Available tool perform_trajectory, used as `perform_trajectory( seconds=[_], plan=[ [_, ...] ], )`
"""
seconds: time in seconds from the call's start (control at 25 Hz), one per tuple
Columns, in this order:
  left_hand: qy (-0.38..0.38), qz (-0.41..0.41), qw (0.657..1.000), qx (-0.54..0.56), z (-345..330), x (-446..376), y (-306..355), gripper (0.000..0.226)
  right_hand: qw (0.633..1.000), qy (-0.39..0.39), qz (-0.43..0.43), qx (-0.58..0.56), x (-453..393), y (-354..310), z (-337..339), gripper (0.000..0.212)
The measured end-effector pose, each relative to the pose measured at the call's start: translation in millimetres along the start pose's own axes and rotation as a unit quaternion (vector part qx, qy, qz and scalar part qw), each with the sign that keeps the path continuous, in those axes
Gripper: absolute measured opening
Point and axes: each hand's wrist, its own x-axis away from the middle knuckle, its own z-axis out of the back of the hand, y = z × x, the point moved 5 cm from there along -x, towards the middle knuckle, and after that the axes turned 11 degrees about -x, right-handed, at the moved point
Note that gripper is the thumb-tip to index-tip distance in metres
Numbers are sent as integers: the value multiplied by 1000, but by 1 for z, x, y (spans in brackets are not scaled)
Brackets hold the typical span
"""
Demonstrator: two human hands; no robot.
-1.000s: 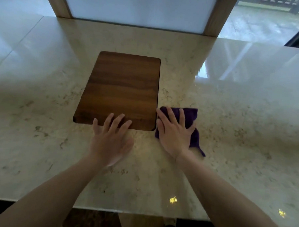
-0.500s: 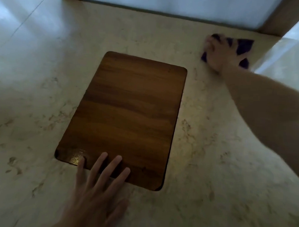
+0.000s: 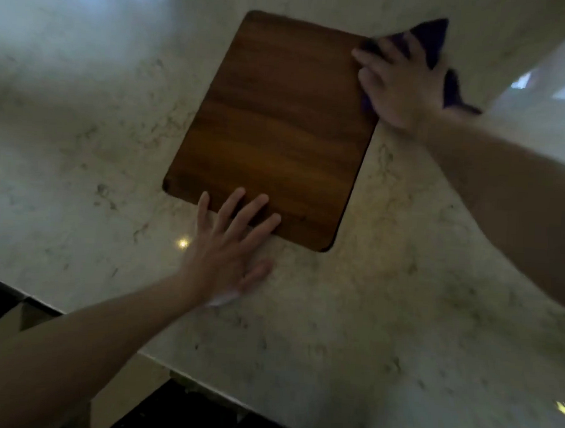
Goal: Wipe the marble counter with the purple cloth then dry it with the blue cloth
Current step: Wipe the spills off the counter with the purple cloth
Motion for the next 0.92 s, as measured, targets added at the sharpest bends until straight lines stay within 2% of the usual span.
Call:
perform_trajectory(
  seconds=[0.2,0.36,0.48,0.6,0.68,0.84,0.92],
  plan=[
    [13,22,1000,8,0,0,0,69,1000,-10,-30,-4,173,-47,-40,46],
    [-13,37,999,-33,2,0,2,69,999,0,-39,10,328,-99,-72,47],
    [-13,94,995,5,12,20,16,62,997,12,-65,31,429,-132,-90,47],
    [-74,88,993,4,11,58,59,63,992,-4,-122,11,467,-137,-99,48],
    [-50,44,998,5,18,88,90,61,989,-16,-146,-4,466,-137,-97,49],
    [33,-26,993,112,33,121,125,47,988,-59,-137,-43,460,-135,-86,58],
    [26,-28,988,147,38,121,133,45,982,-30,-141,-125,460,-128,-70,64]
  ],
)
